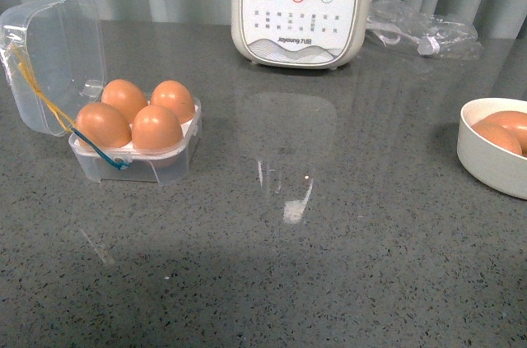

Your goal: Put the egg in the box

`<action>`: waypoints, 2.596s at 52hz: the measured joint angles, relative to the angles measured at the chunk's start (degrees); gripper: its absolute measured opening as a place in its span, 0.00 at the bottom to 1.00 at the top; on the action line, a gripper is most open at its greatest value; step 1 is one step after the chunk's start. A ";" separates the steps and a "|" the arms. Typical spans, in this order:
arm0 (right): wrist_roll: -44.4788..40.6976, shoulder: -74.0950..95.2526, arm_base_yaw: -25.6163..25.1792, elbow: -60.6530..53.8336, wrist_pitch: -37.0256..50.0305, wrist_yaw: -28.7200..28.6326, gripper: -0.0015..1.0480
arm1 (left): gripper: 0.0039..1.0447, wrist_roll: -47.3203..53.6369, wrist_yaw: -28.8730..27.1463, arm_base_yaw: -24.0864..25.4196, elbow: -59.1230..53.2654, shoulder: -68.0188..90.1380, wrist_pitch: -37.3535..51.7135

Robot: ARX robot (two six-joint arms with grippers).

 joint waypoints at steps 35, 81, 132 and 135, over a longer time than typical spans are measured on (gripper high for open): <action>0.00 0.00 0.00 0.00 0.00 -0.02 0.93 | 0.94 -4.85 7.19 9.16 1.51 19.93 20.50; -0.02 0.00 0.00 0.00 0.00 -0.02 0.93 | 0.94 13.11 5.20 -2.03 25.94 81.37 53.79; -0.02 -0.02 0.00 0.00 0.00 -0.02 0.93 | 0.46 -0.66 6.23 6.47 14.75 54.01 37.22; 0.00 0.00 0.00 0.00 0.00 0.00 0.93 | 0.34 -0.42 5.75 5.73 12.55 52.00 37.31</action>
